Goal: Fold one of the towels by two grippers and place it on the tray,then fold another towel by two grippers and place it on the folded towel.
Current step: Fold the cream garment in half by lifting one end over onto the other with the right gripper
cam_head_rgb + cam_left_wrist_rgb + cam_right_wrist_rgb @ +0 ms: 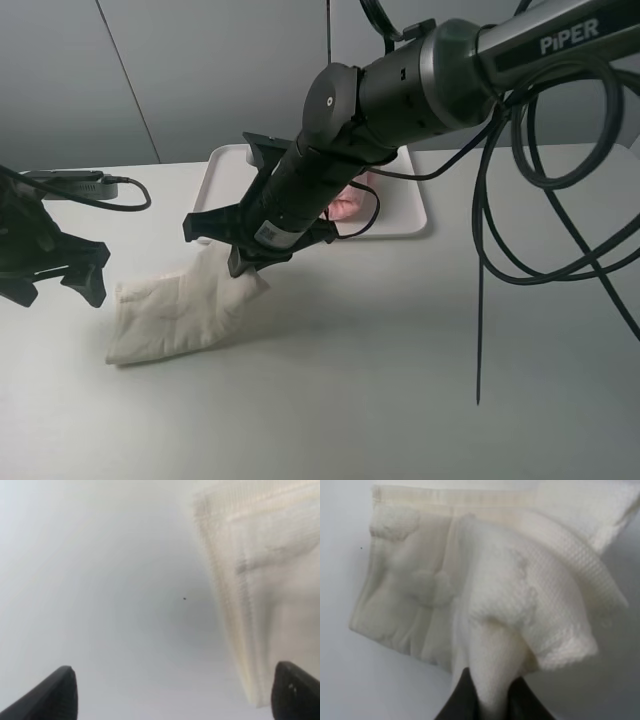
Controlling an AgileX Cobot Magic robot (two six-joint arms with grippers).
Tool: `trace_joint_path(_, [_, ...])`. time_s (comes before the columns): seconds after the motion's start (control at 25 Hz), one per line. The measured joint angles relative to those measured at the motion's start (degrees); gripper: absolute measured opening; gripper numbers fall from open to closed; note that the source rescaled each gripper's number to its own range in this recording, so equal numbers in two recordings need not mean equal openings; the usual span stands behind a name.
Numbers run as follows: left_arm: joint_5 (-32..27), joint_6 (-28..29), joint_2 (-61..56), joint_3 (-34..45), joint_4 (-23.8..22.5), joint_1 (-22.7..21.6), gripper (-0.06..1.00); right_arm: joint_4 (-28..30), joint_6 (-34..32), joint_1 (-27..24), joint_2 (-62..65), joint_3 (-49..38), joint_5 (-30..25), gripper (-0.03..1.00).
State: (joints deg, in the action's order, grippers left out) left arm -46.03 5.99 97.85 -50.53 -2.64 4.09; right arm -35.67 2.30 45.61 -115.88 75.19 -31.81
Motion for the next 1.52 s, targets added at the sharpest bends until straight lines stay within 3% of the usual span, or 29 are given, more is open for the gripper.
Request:
trace_joint_path(0.32, [1.62, 0.0, 4.57, 0.04, 0.94, 0.0, 1.0, 10.07, -7.25, 0.0, 2.76, 0.0, -1.76, 0.06])
trace_joint_path(0.48, [4.07, 0.0, 4.69, 0.04, 2.0, 0.0, 1.0, 12.09, -8.56, 0.0, 3.31, 0.0, -2.73, 0.06])
trace_joint_path(0.84, [7.15, 0.0, 4.69, 0.04, 2.64, 0.0, 1.0, 12.35, -8.38, 0.0, 3.4, 0.0, -4.15, 0.06])
trace_joint_path(1.16, [10.26, 0.0, 6.97, 0.04, 3.49, 3.94, 0.98, 10.88, -6.54, 0.0, 3.4, 0.0, -4.25, 0.06])
trace_joint_path(1.52, [12.41, 0.75, 9.48, 0.04, 4.09, 4.18, 0.98, 10.42, -4.86, 0.0, 3.4, 0.0, -4.38, 0.06])
